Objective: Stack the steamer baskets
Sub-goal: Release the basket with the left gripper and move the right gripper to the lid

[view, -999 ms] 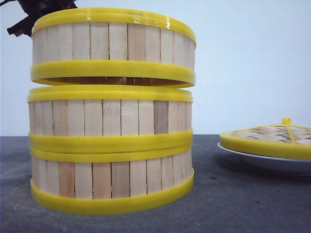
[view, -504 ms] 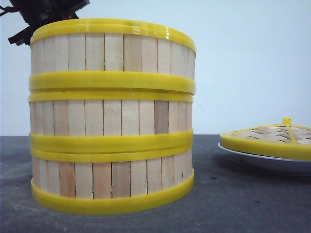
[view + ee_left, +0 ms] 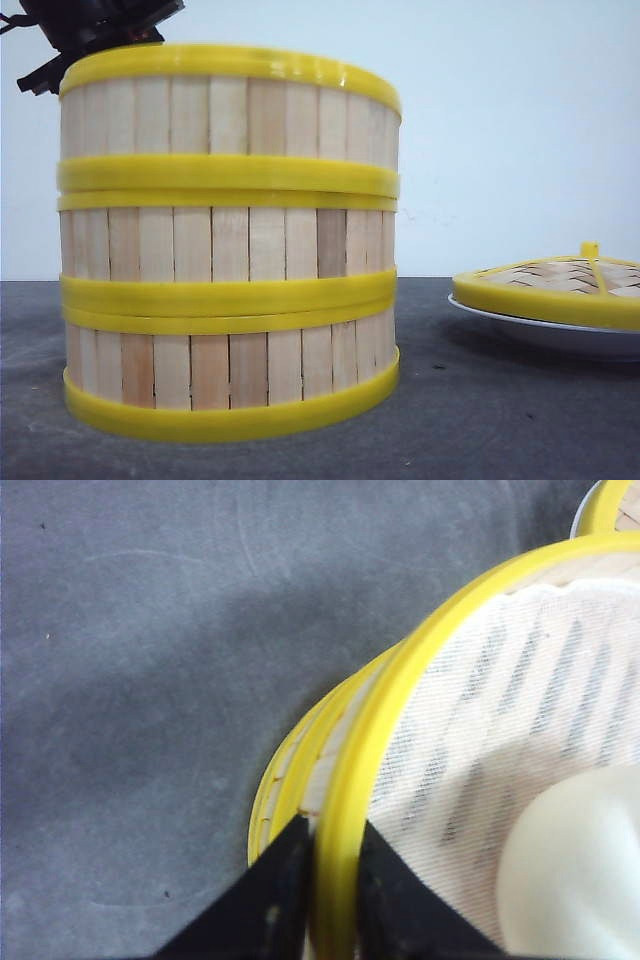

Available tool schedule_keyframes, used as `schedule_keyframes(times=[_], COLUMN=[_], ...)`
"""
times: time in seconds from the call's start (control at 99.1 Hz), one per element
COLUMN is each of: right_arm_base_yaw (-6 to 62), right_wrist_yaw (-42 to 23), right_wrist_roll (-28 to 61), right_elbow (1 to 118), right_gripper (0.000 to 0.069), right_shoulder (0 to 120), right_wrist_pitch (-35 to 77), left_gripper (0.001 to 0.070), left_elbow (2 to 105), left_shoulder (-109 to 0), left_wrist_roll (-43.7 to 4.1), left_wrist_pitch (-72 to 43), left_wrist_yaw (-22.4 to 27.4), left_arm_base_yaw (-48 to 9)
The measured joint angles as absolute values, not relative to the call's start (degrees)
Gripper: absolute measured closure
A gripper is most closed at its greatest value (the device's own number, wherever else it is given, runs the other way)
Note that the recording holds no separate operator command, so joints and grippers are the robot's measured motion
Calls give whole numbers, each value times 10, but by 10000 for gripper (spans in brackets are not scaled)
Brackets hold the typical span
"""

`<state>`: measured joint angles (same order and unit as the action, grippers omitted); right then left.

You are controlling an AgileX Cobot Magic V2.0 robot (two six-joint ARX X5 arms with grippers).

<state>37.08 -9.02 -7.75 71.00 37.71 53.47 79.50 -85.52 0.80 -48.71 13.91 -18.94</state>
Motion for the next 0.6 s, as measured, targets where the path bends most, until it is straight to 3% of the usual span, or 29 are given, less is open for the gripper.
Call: schedule_keyframes(times=[0.101, 0.182, 0.595], right_arm_base_yaw=[371, 371, 371], right_wrist_yaw=[-90, -90, -95], right_wrist_roll=[-77, -77, -91], right_elbow=[710, 710, 710], right_gripper=[381, 348, 291], right_shoulder=[377, 377, 385], right_wrist_pitch=[535, 536, 569], left_gripper=[503, 455, 436], left_elbow=[793, 793, 791], left_shoulder=[-855, -855, -829], left_wrist_roll=[8, 7, 6], left_wrist_pitch=[-487, -486, -463], left_wrist_yaw=[139, 139, 140], left_arm_base_yaw=[-189, -189, -184])
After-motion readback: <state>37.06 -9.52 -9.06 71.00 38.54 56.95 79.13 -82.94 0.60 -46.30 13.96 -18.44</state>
